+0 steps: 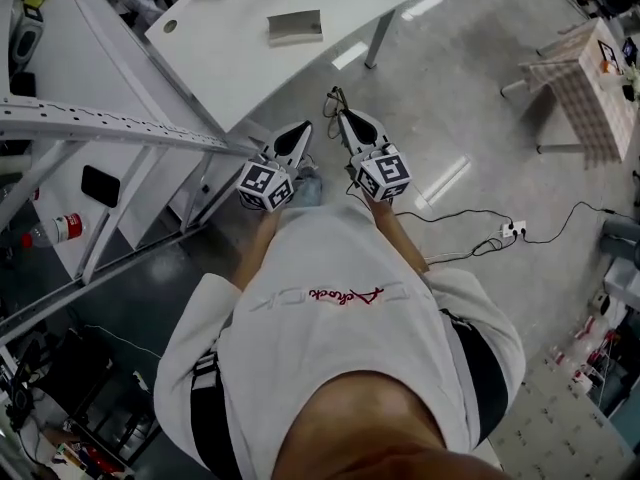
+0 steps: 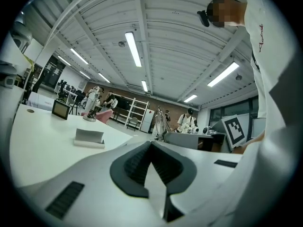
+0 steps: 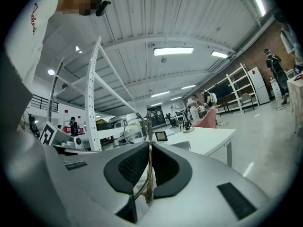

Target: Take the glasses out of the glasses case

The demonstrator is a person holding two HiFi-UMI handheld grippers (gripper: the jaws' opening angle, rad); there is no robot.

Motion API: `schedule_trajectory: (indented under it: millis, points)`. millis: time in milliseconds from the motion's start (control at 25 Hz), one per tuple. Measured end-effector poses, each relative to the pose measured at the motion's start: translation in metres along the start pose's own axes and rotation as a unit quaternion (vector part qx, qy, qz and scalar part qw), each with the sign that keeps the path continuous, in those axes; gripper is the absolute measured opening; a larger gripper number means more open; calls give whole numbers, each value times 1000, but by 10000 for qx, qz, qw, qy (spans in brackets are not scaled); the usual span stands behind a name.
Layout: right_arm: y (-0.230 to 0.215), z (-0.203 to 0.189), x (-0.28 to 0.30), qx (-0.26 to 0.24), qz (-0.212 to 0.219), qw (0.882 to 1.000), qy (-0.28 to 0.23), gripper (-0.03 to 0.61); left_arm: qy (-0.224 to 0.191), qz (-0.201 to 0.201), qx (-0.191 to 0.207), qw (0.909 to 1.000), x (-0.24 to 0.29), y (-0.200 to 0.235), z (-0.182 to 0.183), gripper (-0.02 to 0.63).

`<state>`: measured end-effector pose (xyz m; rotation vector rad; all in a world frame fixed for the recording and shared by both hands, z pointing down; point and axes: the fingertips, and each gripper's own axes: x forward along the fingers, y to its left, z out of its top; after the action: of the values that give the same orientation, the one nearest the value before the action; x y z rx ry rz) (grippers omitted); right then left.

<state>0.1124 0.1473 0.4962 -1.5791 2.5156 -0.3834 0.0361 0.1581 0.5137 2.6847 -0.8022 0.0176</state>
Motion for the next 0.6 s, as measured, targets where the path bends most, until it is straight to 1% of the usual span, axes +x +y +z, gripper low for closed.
schedule_trajectory:
  millis: [120,240,440,600]
  points:
    - [7,-11,-28,148,-48,9999,11,12,23,-2,-20,10000,-14,-21,-12,0]
    - [19,-18,-51,184,-64,9998,10,11,46,-29,-31,10000,-27,-39,-22,0]
    - [35,-23,-74,107,-1,9999,22,11,4,3,-10,10000,-47,-59,-33,0]
    - [45,-23,-84,20,66,10000,17,11,-45,50,-9,10000,-59,-68,-39,0]
